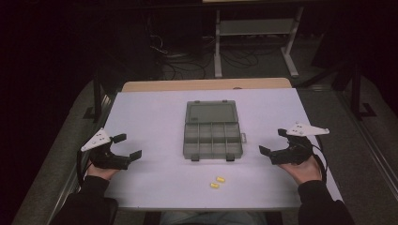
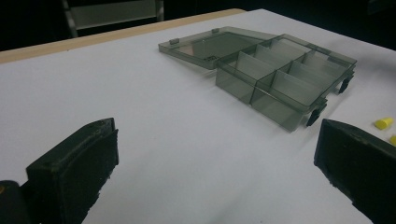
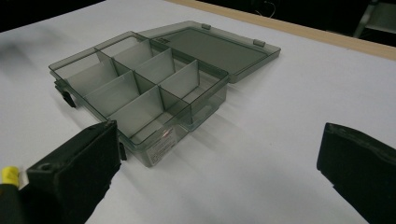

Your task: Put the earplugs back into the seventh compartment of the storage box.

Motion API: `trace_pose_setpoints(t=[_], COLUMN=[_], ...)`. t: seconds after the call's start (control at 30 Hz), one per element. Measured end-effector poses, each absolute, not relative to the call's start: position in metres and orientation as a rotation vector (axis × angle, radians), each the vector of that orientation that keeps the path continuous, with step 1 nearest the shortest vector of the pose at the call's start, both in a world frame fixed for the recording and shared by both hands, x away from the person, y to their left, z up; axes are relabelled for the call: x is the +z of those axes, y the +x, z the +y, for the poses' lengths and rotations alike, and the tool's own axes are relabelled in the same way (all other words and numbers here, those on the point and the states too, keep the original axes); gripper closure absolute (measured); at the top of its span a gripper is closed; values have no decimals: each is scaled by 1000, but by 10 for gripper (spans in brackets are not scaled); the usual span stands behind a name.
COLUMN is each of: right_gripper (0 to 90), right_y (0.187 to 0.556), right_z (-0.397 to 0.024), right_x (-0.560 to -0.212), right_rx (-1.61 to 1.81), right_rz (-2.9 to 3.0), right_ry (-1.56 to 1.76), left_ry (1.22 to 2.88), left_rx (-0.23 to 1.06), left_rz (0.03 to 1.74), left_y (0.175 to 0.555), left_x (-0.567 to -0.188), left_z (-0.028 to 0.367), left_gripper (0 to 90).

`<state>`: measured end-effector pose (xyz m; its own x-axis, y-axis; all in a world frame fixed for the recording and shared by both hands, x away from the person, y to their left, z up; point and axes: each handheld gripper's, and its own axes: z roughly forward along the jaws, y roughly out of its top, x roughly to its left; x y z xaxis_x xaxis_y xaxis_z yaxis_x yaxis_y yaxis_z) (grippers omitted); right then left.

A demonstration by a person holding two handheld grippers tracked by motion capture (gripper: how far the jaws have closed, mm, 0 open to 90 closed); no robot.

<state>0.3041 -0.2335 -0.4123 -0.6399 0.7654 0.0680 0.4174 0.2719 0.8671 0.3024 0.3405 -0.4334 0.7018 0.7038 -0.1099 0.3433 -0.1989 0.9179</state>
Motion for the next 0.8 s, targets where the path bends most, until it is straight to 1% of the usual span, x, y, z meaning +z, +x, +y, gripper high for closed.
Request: trace_pose_setpoints(t=[0.13, 0.53, 0.8], right_gripper=[0, 0, 0], right_y=[304, 305, 305], right_z=[-234, -229, -214], right_x=[-411, -403, -392], right_rx=[1356, 1335, 1320], right_rz=[2201, 2236, 2300], right_ry=[1087, 1064, 1028], left_ry=[1802, 1814, 1818], left_rx=[403, 405, 397], left_rz=[826, 825, 820], left_y=[302, 303, 303], left_x=[-433, -434, -434], left_z=[341, 340, 340], left_gripper=[0, 0, 0])
